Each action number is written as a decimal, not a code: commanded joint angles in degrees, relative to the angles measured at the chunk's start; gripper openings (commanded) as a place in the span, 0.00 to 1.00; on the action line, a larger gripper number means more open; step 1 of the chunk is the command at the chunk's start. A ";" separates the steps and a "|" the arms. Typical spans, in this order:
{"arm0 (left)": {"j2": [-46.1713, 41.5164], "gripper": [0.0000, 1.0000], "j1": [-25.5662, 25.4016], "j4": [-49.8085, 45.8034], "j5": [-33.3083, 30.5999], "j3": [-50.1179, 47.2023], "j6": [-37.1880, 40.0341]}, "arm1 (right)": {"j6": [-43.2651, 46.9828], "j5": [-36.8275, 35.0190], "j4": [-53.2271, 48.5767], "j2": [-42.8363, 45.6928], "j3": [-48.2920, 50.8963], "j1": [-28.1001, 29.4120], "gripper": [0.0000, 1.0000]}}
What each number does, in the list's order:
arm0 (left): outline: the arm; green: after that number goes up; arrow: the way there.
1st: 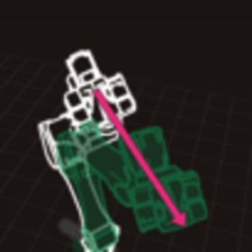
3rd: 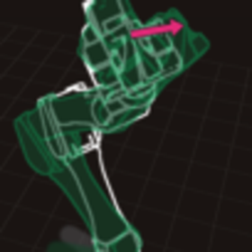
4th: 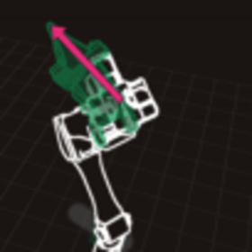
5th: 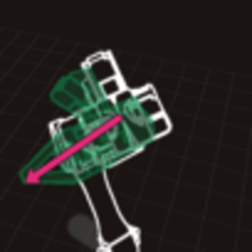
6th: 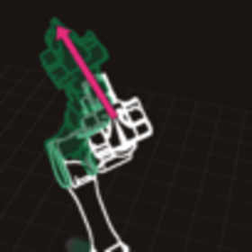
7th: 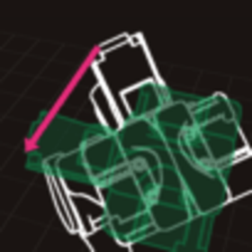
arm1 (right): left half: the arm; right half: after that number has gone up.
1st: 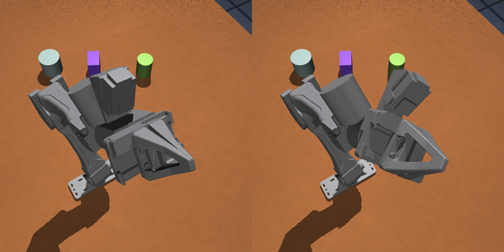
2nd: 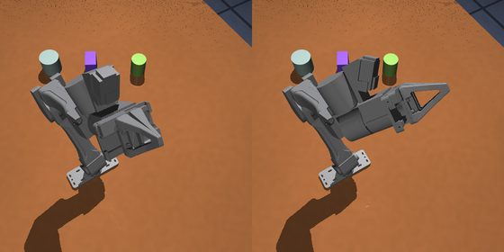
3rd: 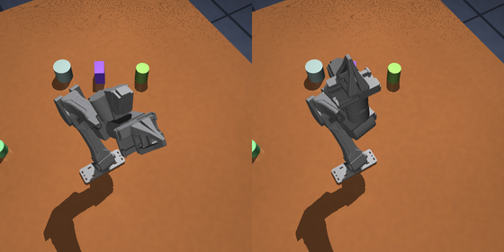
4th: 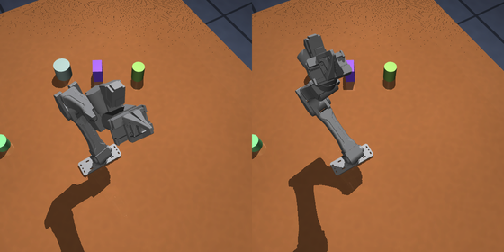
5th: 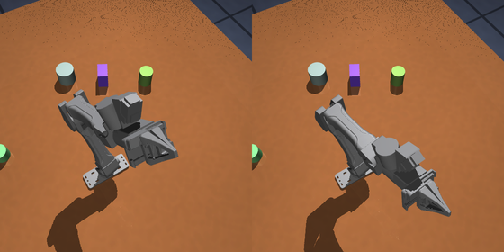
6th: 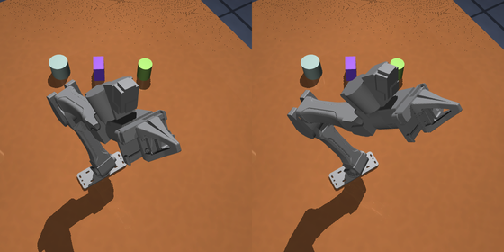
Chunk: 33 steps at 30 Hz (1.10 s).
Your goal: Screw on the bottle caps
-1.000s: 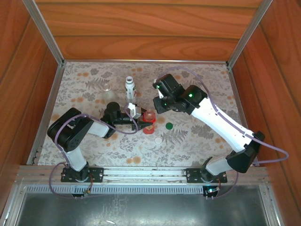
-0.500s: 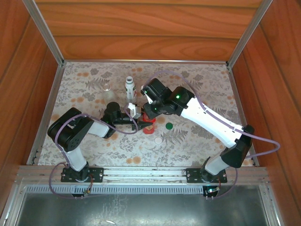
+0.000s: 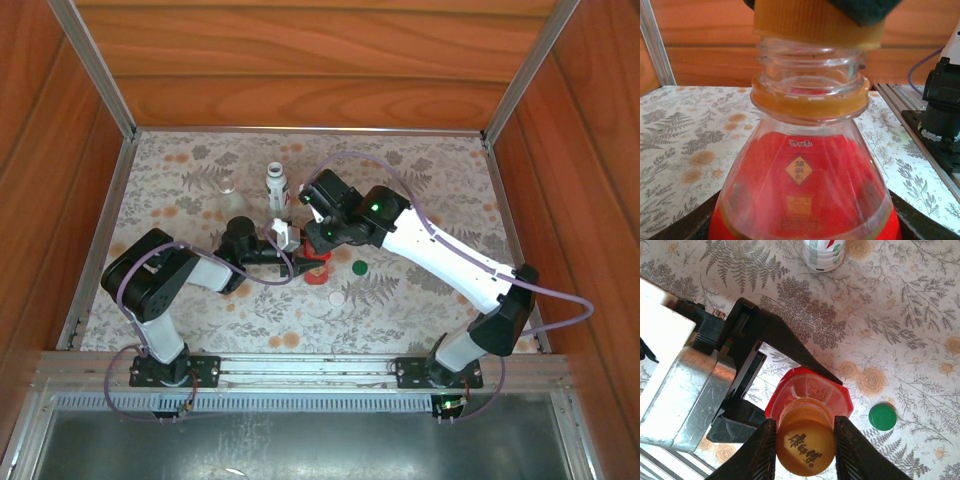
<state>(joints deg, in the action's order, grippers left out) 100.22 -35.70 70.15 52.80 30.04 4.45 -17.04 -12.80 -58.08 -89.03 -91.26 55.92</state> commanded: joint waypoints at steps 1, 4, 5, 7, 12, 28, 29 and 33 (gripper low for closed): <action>1.40 0.59 -0.60 -1.97 1.17 -0.51 0.13 | -0.63 -0.71 -1.14 -0.85 1.26 0.37 0.31; 1.29 0.59 -0.62 -2.01 1.20 -0.68 0.30 | -0.88 0.12 -1.62 -1.82 0.79 0.40 0.31; 1.33 0.59 -0.66 -1.95 1.17 -0.69 0.25 | -0.98 0.06 -1.99 -2.09 0.46 0.38 0.31; 1.21 0.59 -0.60 -1.96 1.17 -0.77 0.26 | -1.12 0.22 -2.89 -2.67 -0.11 0.40 0.30; 1.29 0.59 -0.65 -1.97 1.22 -0.77 0.25 | -1.09 -0.01 -6.64 -4.51 -1.92 0.42 0.30; 1.42 0.59 -0.62 -1.96 0.83 -0.51 0.13 | -1.32 -0.39 5.03 0.68 8.37 0.62 0.28; 1.38 0.59 -0.66 -1.96 0.82 -0.51 0.07 | -1.47 -0.40 5.64 0.95 9.18 0.65 0.27; 1.29 0.59 -0.60 -1.99 0.90 -0.51 -0.05 | -1.59 -0.89 3.87 0.16 8.54 0.67 0.29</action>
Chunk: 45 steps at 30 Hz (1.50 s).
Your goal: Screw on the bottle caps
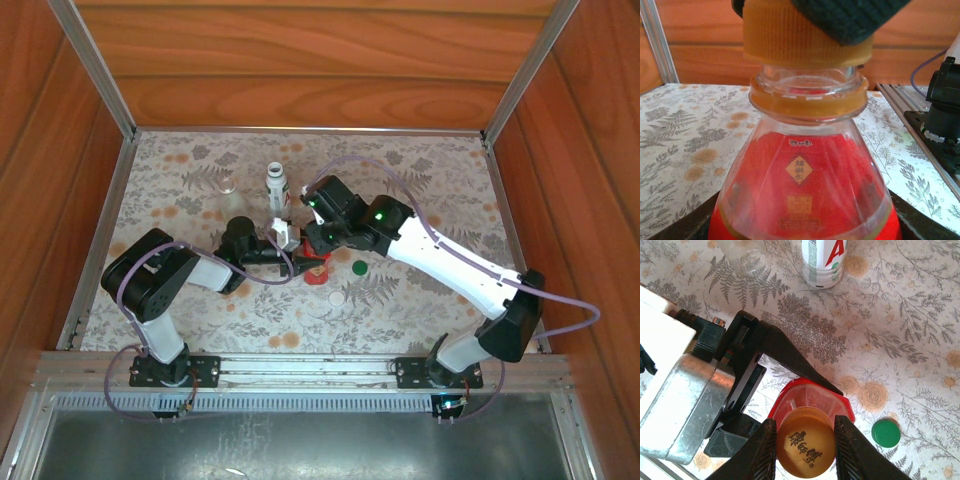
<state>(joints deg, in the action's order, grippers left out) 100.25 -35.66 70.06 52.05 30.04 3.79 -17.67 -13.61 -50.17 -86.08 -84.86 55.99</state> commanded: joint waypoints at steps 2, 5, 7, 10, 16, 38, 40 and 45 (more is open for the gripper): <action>1.27 0.59 -0.68 -1.91 1.65 -0.42 0.51 | -0.88 0.11 -4.69 -2.82 1.13 0.58 0.31; 1.23 0.59 -0.64 -1.92 1.78 -0.42 0.41 | -0.48 0.57 -4.41 -2.08 0.22 0.57 0.35; 1.18 0.59 -0.67 -1.92 1.70 -0.42 0.46 | -0.38 0.95 -4.49 -1.70 -0.72 0.57 0.41; 1.20 0.59 -0.65 -1.90 1.76 -0.51 0.44 | -0.55 1.53 -3.50 -0.10 -0.69 0.55 0.57; 1.35 0.59 -0.65 -1.90 1.71 -0.44 0.54 | -0.87 4.25 1.15 5.40 2.83 0.61 0.73; 0.89 0.59 -0.64 -1.87 1.78 -1.10 0.79 | -8.87 15.62 6.59 7.59 8.24 -8.06 0.29; 0.85 0.59 -0.69 -1.91 1.78 -1.12 0.73 | -8.96 15.71 6.52 7.26 8.25 -8.17 0.27; 0.87 0.59 -0.65 -1.86 2.01 -1.08 0.77 | -8.71 15.28 6.42 6.41 8.11 -8.52 0.23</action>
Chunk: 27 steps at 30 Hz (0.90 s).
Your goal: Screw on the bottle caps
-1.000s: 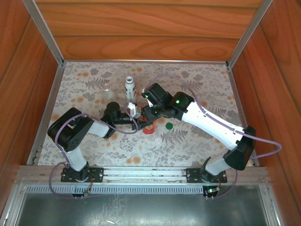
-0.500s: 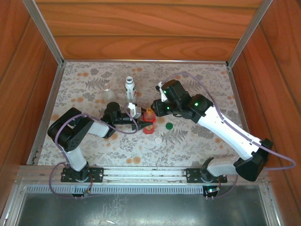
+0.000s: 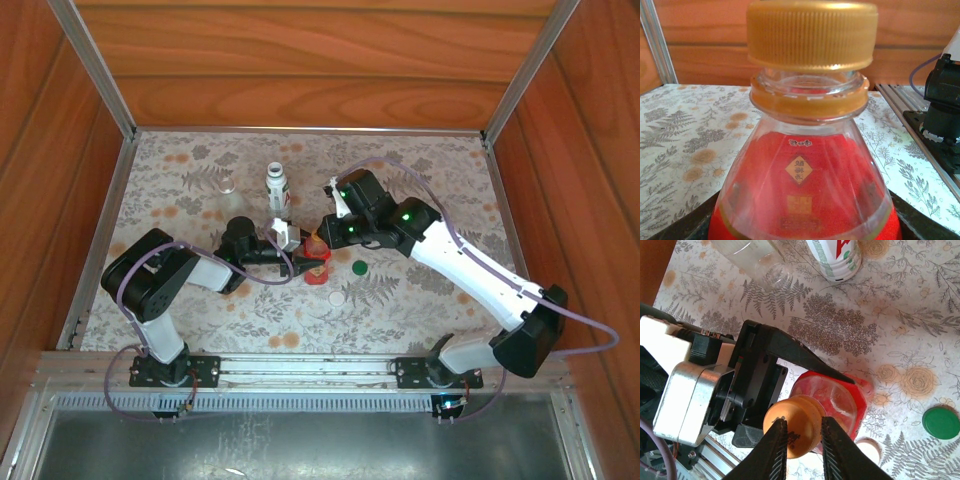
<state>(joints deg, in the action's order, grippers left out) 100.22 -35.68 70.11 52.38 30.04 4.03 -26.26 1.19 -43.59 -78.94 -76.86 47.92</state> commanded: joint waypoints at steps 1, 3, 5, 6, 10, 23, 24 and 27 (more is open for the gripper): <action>0.87 0.59 -0.62 -1.95 1.80 -1.18 0.50 | 0.06 0.63 -0.18 -1.01 0.13 -0.54 0.23; 0.81 0.59 -0.67 -1.93 1.67 -1.12 0.49 | 0.29 0.71 -0.45 -1.34 0.08 -0.72 0.23; 0.76 0.59 -0.65 -1.96 1.67 -1.13 0.47 | 0.42 1.11 -0.62 -1.72 0.22 -0.72 0.22; 0.75 0.59 -0.63 -1.98 1.68 -1.13 0.51 | 0.42 1.33 -0.63 -1.75 0.30 -0.80 0.22; 0.90 0.59 -0.63 -1.90 1.62 -1.13 0.52 | 0.51 2.11 -0.64 -1.52 1.21 -0.81 0.20; 1.03 0.59 -0.67 -2.04 1.41 -0.80 0.19 | -0.67 8.09 -2.51 2.88 4.62 -0.81 0.13; 1.07 0.59 -0.62 -1.99 1.46 -0.78 0.13 | -0.70 8.49 -2.34 3.23 4.70 -0.81 0.13; 1.29 0.59 -0.63 -1.99 1.50 -0.69 0.10 | -0.54 9.74 -1.28 4.13 4.86 -0.81 0.13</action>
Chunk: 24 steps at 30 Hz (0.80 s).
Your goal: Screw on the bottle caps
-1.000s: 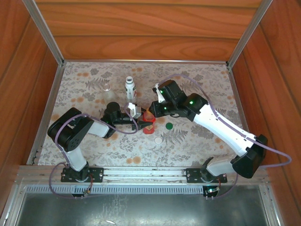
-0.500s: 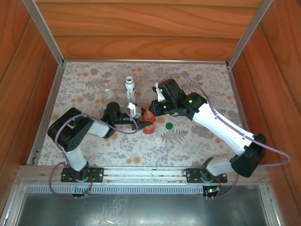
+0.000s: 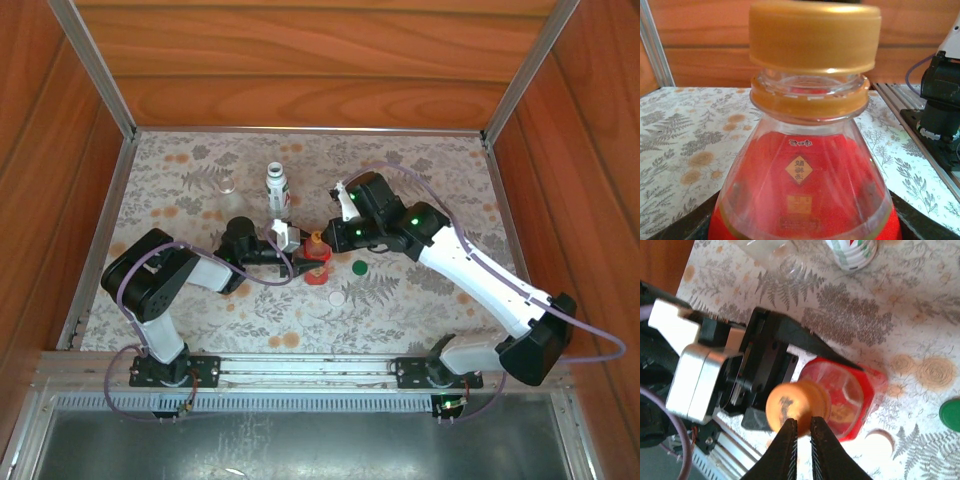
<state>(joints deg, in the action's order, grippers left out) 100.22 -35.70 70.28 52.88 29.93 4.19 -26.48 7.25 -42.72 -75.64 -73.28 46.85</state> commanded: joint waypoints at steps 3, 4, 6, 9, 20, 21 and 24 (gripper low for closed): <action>1.31 0.59 -0.65 -2.14 1.19 -0.58 -0.15 | 0.02 2.62 -1.68 1.24 0.75 0.08 0.19; 1.20 0.59 -0.62 -2.17 1.15 -0.66 -0.17 | 0.02 1.91 -1.24 1.37 0.45 -0.04 0.25; 1.11 0.59 -0.61 -2.15 1.17 -0.75 -0.17 | 0.03 1.03 -0.37 1.55 0.16 -0.63 0.30; 1.11 0.59 -0.66 -2.11 1.26 -0.84 -0.18 | 0.16 1.25 0.76 0.79 -0.55 -1.83 0.35; 1.20 0.59 -0.65 -2.22 1.26 -0.78 -0.47 | 2.83 5.03 0.41 -3.96 -2.75 -3.61 0.19; 1.20 0.59 -0.65 -2.19 1.17 -0.72 -0.42 | 2.84 5.46 0.52 -3.62 -2.16 -3.54 0.17; 1.27 0.59 -0.62 -2.16 0.97 -0.45 -0.72 | 2.51 7.52 0.53 -2.44 0.03 -3.60 0.14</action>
<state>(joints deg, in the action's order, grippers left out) 100.25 -35.70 70.28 52.82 29.93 4.03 -24.51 11.55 -40.93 -79.22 -75.33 43.42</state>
